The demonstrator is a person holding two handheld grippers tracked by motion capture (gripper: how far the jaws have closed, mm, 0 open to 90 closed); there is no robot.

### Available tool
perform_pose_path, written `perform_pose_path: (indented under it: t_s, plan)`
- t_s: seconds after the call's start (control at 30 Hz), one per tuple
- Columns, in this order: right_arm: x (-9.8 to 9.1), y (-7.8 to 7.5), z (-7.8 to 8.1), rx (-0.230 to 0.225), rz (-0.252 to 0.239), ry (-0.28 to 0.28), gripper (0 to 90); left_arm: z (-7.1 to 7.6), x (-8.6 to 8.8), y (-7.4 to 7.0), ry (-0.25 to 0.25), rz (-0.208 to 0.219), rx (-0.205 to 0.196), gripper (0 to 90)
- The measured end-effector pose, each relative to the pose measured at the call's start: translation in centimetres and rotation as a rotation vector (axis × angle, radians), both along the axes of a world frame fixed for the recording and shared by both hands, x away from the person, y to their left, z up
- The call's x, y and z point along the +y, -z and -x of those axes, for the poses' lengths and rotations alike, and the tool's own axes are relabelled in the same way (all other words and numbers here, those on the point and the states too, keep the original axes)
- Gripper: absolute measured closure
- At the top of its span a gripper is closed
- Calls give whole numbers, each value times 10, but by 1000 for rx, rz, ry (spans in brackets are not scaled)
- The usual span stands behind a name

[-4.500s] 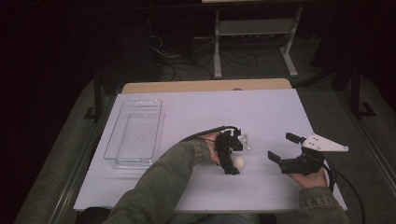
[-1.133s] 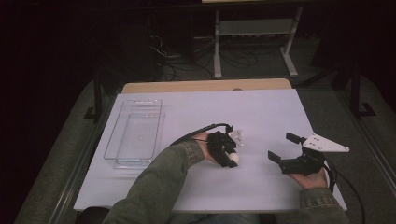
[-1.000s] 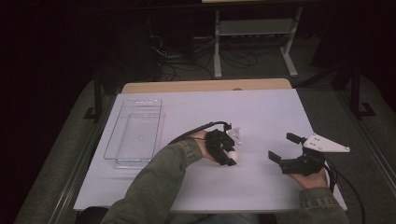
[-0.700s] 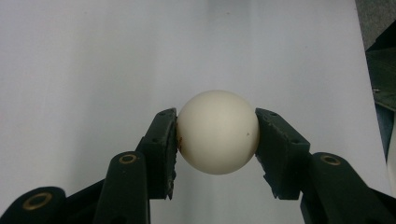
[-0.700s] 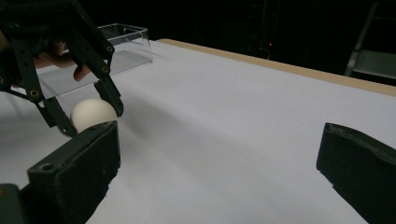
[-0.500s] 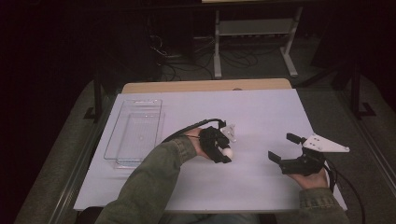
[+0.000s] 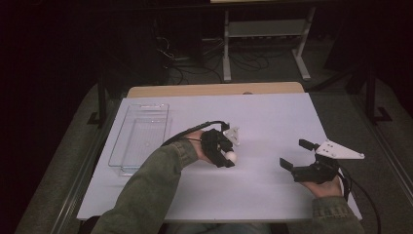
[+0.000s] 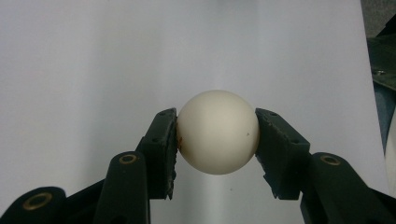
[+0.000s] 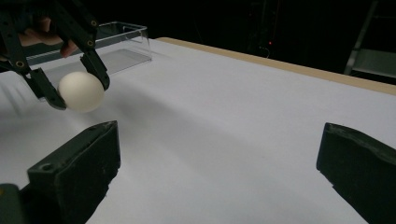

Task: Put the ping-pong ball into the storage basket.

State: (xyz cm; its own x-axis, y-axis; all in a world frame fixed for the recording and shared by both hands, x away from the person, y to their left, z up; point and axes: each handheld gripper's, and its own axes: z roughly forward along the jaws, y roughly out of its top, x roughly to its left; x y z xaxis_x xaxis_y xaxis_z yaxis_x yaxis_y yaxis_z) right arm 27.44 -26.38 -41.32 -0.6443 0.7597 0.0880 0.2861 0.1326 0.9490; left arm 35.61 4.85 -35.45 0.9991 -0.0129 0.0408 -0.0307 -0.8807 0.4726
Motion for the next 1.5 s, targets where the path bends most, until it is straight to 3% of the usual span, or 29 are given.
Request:
perform_pose_path:
  t_s: [0.3,0.7,1.5]
  plan:
    - [0,0,0,1,2,0,0,2,5,-8,3,-22,-14,512]
    - [1,-1,0,-3,10,-2,0,3,19,-35,1,-58,-45,512]
    - [1,-2,0,-6,12,-3,0,9,39,-73,10,-125,-84,512]
